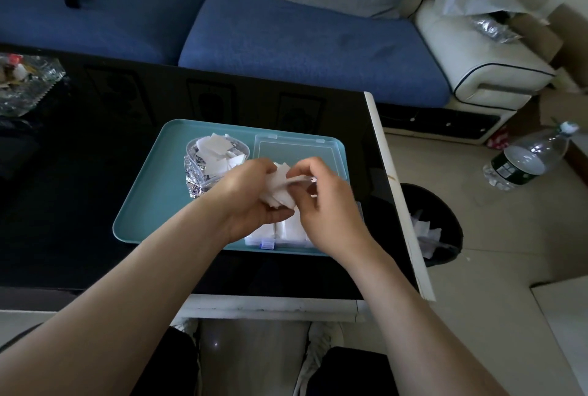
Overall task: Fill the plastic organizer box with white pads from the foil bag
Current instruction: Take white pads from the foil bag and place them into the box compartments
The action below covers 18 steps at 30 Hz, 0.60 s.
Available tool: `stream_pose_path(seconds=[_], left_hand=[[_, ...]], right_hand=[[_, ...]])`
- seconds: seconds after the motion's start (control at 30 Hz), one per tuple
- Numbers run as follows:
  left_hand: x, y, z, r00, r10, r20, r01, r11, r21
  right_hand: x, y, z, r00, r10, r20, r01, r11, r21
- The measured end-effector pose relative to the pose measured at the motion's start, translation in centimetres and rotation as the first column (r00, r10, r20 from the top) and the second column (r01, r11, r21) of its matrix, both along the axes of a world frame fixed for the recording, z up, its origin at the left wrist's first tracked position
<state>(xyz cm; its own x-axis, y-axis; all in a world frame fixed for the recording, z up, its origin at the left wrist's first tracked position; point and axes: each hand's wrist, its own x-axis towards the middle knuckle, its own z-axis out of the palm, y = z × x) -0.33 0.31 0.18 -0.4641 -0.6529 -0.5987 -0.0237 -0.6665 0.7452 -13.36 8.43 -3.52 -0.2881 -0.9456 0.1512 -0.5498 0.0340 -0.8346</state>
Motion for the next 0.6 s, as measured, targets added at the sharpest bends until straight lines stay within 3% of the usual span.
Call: stream_pose_path(seconds=[0.17, 0.23, 0.33, 0.4, 0.6], left_hand=[[0.3, 0.6, -0.4, 0.981, -0.102, 0.167, 0.132, 0.975, -0.179], [0.5, 0.7, -0.5, 0.974, -0.083, 0.213, 0.129, 0.968, -0.217], [0.6, 0.5, -0.6, 0.957, -0.100, 0.272, 0.176, 0.946, -0.271], [0.8, 0.0, -1.1, 0.941, -0.089, 0.326, 0.202, 0.922, -0.332], [1.9, -1.3, -3.0, 0.833, 0.011, 0.553, 0.317, 0.810, -0.493]], right_hand=[[-0.5, 0.5, 0.4, 0.988, -0.149, 0.044, 0.153, 0.983, -0.101], [-1.0, 0.6, 0.5, 0.981, -0.171, 0.090, 0.177, 0.982, -0.067], [-1.8, 0.7, 0.5, 0.983, -0.185, 0.013, 0.185, 0.982, 0.029], [-2.0, 0.7, 0.6, 0.977, -0.203, 0.066, 0.196, 0.976, 0.091], [-2.4, 0.6, 0.3, 0.943, -0.303, 0.140, 0.268, 0.937, 0.223]])
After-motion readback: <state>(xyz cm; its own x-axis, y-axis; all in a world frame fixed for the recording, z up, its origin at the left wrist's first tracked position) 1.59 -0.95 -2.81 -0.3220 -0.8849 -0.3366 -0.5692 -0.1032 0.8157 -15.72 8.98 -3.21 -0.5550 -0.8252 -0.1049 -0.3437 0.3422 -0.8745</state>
